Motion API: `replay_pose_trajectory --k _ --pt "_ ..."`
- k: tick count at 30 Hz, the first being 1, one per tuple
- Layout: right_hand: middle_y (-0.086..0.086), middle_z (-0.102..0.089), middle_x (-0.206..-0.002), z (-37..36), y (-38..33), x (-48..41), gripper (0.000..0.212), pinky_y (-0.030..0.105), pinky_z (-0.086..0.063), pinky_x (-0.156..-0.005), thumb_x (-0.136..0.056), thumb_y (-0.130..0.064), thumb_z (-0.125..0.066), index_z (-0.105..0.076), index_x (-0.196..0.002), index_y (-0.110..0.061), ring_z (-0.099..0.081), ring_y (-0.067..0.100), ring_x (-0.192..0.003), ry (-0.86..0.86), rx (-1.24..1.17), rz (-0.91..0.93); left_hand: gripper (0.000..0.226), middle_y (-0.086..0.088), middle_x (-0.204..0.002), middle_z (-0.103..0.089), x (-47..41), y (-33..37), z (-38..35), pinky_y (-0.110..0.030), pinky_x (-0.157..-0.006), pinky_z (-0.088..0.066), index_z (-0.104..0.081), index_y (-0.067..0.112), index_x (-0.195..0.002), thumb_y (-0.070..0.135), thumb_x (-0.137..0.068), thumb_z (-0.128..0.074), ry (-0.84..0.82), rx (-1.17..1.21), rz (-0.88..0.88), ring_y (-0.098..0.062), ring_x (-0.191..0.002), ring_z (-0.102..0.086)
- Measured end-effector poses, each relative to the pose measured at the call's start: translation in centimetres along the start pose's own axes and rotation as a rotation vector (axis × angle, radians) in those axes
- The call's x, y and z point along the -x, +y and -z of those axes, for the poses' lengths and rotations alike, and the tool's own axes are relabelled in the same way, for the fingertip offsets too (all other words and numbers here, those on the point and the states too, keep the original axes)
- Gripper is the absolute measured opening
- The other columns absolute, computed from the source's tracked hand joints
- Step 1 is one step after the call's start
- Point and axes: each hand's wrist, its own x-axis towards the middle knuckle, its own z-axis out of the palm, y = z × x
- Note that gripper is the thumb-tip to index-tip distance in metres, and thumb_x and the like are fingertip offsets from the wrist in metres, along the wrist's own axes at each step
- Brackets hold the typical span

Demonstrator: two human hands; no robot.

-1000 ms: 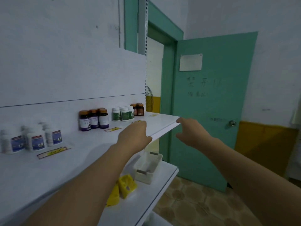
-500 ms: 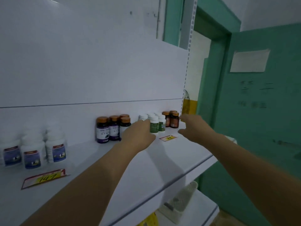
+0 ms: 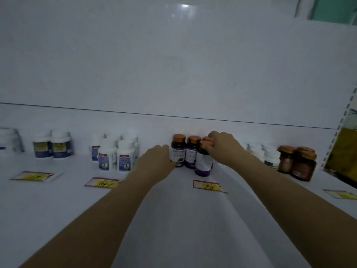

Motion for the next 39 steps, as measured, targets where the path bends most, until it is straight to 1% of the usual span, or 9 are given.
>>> replay_pose_trajectory --k 7,11,14,20,25,29,32,35,39 --pt "0.017 -0.046 -0.116 -4.0 -0.4 -0.5 0.038 0.036 -0.045 -0.084 -0.096 -0.038 -0.048 -0.048 -0.121 -0.009 -0.054 0.033 -0.1 0.149 -0.108 0.012 0.056 -0.009 -0.139 -0.042 0.8 0.0 -3.6 -0.035 -0.099 -0.039 -0.038 0.011 -0.137 0.048 -0.096 -0.04 -0.118 -0.116 0.097 -0.024 -0.125 -0.043" --pt "0.017 -0.048 -0.118 -5.2 0.0 -0.4 0.035 0.037 -0.046 -0.085 -0.095 -0.033 -0.05 -0.047 -0.123 -0.013 -0.053 0.034 -0.101 0.224 -0.216 -0.01 0.07 -0.008 -0.158 -0.014 0.8 0.1 -5.6 -0.041 -0.117 -0.014 -0.016 0.011 -0.149 0.057 -0.096 -0.021 -0.25 -0.197 0.065 -0.025 -0.144 -0.014" --pt "0.016 -0.051 -0.116 -5.9 0.2 -0.3 0.033 0.035 -0.044 -0.084 -0.094 -0.032 -0.053 -0.052 -0.122 -0.014 -0.053 0.033 -0.101 0.278 -0.303 -0.023 0.07 -0.006 -0.16 0.003 0.7 -0.1 -6.0 -0.04 -0.118 -0.002 -0.002 0.014 -0.151 0.057 -0.097 -0.012 -0.303 -0.208 0.072 -0.022 -0.147 0.001" --pt "0.014 -0.056 -0.112 -5.8 0.6 -0.3 0.032 0.023 -0.032 -0.077 -0.092 -0.03 -0.058 -0.058 -0.121 -0.016 -0.053 0.027 -0.101 0.312 -0.388 -0.005 0.07 -0.005 -0.159 0.006 1.0 -0.1 -6.0 -0.04 -0.119 0.0 0.001 0.014 -0.151 0.056 -0.097 -0.009 -0.301 -0.202 0.067 -0.021 -0.147 0.004" --pt "0.009 -0.059 -0.116 -4.2 0.4 -0.5 0.034 0.024 -0.038 -0.077 -0.092 -0.036 -0.057 -0.058 -0.124 -0.023 -0.054 0.022 -0.103 0.233 -0.44 0.025 0.071 -0.008 -0.157 -0.016 1.1 0.2 -5.6 -0.039 -0.117 -0.014 -0.017 0.011 -0.15 0.057 -0.096 -0.023 -0.213 -0.127 0.08 -0.023 -0.144 -0.016" --pt "0.001 -0.061 -0.121 -2.3 -0.4 -0.1 0.037 0.026 -0.047 -0.086 -0.09 -0.038 -0.06 -0.059 -0.124 -0.026 -0.055 0.016 -0.106 0.201 -0.604 0.056 0.075 0.001 -0.15 -0.035 0.9 1.0 -4.3 -0.027 -0.105 -0.031 -0.027 0.019 -0.147 0.051 -0.087 -0.057 -0.107 0.369 0.079 -0.017 -0.135 -0.036" --pt "-0.004 -0.061 -0.121 -1.4 -1.1 0.1 0.039 0.02 -0.044 -0.078 -0.089 -0.041 -0.06 -0.058 -0.125 -0.029 -0.052 0.009 -0.1 0.147 -0.698 0.075 0.07 0.005 -0.137 -0.049 0.6 1.6 -3.6 -0.02 -0.094 -0.034 -0.037 0.023 -0.14 0.037 -0.081 -0.07 -0.075 0.623 0.01 -0.013 -0.126 -0.046" --pt "-0.007 -0.061 -0.115 -1.2 -1.4 0.1 0.041 0.017 -0.042 -0.074 -0.086 -0.045 -0.062 -0.058 -0.124 -0.029 -0.053 0.008 -0.1 0.113 -0.735 0.087 0.057 0.001 -0.123 -0.061 0.4 1.8 -3.2 -0.026 -0.096 -0.044 -0.05 0.019 -0.128 0.024 -0.077 -0.075 -0.072 0.746 -0.031 -0.014 -0.111 -0.057" --pt "-0.011 -0.064 -0.106 -1.6 -0.8 0.2 0.024 0.033 -0.052 -0.091 -0.093 -0.044 -0.052 -0.063 -0.11 -0.031 -0.059 0.011 -0.102 0.079 -0.868 0.101 0.048 0.001 -0.116 -0.067 0.8 1.6 -2.8 -0.021 -0.092 -0.046 -0.058 0.017 -0.122 0.018 -0.078 -0.074 -0.14 0.846 -0.059 -0.011 -0.104 -0.063"
